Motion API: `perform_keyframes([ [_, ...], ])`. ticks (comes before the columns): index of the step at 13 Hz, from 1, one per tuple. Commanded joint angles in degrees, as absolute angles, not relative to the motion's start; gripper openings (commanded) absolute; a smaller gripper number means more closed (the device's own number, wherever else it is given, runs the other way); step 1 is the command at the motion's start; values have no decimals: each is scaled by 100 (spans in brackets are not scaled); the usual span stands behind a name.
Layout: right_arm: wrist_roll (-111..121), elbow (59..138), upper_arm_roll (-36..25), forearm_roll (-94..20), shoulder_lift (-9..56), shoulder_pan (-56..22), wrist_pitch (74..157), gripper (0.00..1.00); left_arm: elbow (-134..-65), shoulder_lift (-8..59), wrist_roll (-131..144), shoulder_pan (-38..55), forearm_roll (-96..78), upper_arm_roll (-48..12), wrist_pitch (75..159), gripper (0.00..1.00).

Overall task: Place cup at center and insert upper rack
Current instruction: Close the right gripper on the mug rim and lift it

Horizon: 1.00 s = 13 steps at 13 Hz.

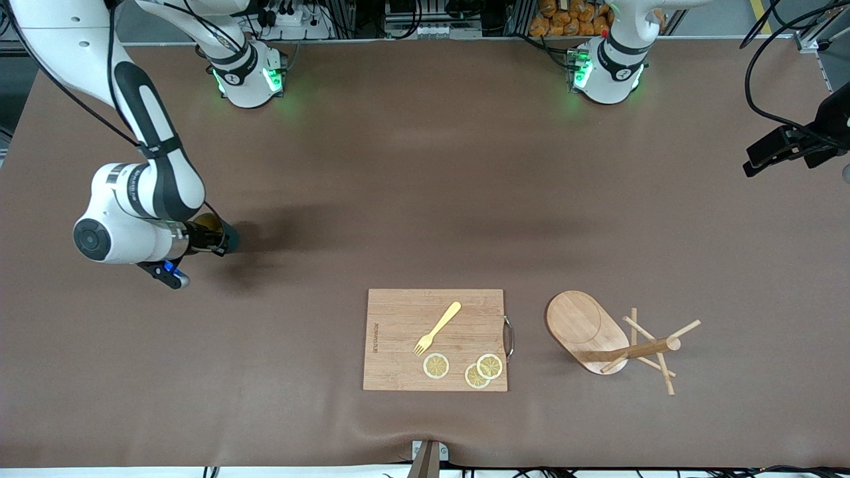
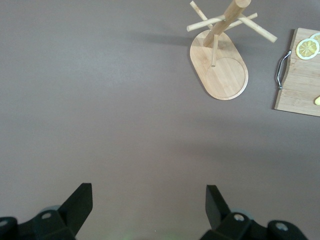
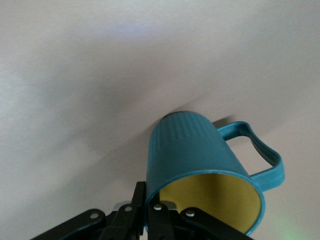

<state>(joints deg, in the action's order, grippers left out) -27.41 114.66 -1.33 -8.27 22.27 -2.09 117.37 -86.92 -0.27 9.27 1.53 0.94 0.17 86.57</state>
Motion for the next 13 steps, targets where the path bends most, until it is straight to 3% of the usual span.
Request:
perform_keyframes([
  [1, -2962, 11505, -132, -1001, 1742, -377, 11523, 0, -8648, -18, 1037, 202, 97, -26, 8552, 100],
  [7, -4663, 11277, -88, -1677, 1038, -1491, 11250, 0, -8649, 88, 1107, 211, 158, -229, 8578, 100],
  [13, -7555, 10548, -88, -2188, 1107, -3399, 11706, 0, -8631, 70, 1081, 132, 167, -211, 8587, 100],
])
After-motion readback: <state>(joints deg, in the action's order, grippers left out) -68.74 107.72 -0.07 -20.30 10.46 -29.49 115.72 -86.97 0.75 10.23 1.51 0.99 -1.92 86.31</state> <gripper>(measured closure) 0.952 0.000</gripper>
